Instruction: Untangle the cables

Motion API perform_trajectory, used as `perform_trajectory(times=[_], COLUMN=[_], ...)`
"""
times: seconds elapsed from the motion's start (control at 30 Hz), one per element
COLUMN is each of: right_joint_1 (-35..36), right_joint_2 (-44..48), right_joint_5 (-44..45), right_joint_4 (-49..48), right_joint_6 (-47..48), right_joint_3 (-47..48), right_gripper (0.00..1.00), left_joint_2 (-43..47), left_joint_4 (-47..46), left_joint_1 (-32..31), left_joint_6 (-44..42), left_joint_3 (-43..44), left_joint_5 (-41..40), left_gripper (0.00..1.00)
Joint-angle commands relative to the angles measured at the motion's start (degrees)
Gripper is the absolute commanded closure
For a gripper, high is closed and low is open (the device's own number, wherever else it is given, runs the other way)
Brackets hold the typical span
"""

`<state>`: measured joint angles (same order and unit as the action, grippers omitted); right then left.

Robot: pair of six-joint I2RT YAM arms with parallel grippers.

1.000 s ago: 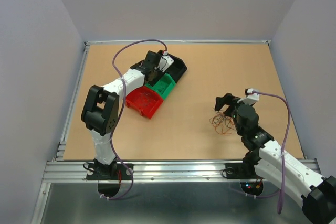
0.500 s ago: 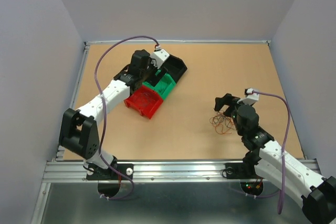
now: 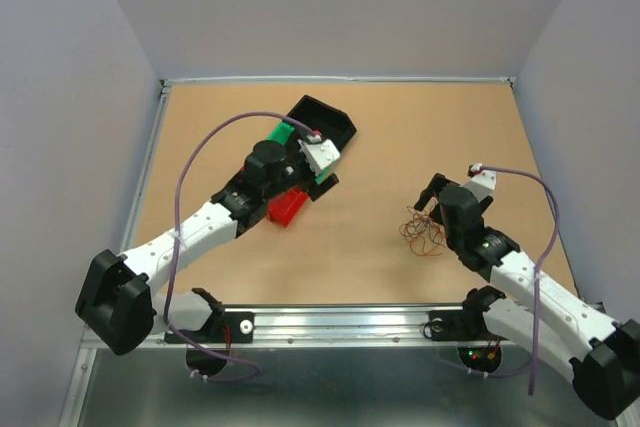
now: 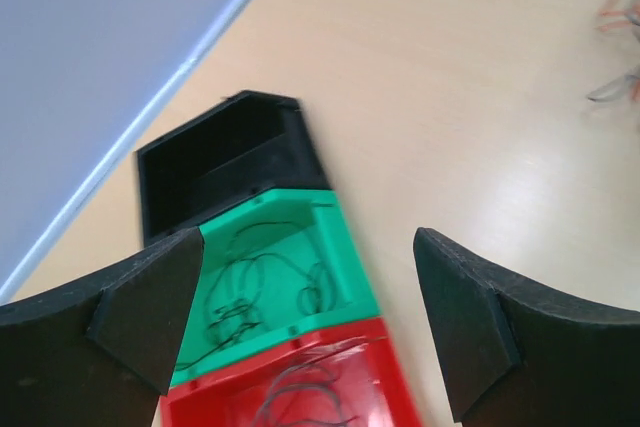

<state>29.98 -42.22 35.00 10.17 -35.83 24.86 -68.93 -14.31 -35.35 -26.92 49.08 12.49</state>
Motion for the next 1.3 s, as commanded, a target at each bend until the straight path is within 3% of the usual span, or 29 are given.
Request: perform_trajectory(times=[0.0,0.13,0.27,0.37,0.47,0.6,0.63,0.7,0.77,1.0,1.27], right_joint_1=[-0.2,-0.2,-0.1,-0.2,-0.2,0.0,0.1,0.1,0.3,0.4,0.4], right_joint_2=[-7.3,-11.4,-17.7,-24.7,-29.2,-29.1,-25.2,-20.6,-15.0,-8.2,-8.6], right_joint_5=[9.5,10.9,11.6,6.8,3.6,-5.4,-12.4,-23.4,-27.7,-27.3,-31.0], right_joint_4=[7.5,7.8,7.9,8.2,7.2,-0.1,-6.2,-13.5,-19.4,-20.6,-24.1], right_joint_6=[-6.6,-7.4,-7.8,-7.0,-4.7,2.0,5.2,7.5,8.1,7.6,7.8], right_joint_3=[6.2,7.0,8.6,11.4,13.0,11.7,10.7,6.6,4.8,1.9,1.5], right_gripper=[0.00,0.00,0.01,0.03,0.23,0.82,0.99,0.99,1.00,0.99,0.99], left_joint_2=[-3.1,-11.1,-15.5,-15.3,-12.8,-8.6,-7.9,-7.8,-7.9,-9.5,-12.2], left_joint_4=[-6.6,-7.2,-8.2,-10.2,-13.8,-16.0,-15.8,-15.4,-15.1,-12.0,-11.8], left_joint_1=[-7.3,-15.3,-16.9,-16.9,-16.9,-16.6,-16.6,-16.6,-16.6,-16.7,-16.7], left_joint_6=[-2.7,-3.9,-3.8,-3.7,-3.9,-4.6,-4.9,-5.5,-6.6,-8.2,-8.6], left_joint_3=[-2.4,-0.6,0.8,-0.5,-3.3,-5.9,-6.2,-6.5,-7.0,-6.3,-5.2], left_joint_5=[1.1,-3.3,-4.1,-6.2,-8.3,-7.1,-5.9,-4.2,-3.3,2.6,-0.2], left_gripper=[0.03,0.05,0.07,0.07,0.07,0.06,0.06,0.06,0.06,0.06,0.06])
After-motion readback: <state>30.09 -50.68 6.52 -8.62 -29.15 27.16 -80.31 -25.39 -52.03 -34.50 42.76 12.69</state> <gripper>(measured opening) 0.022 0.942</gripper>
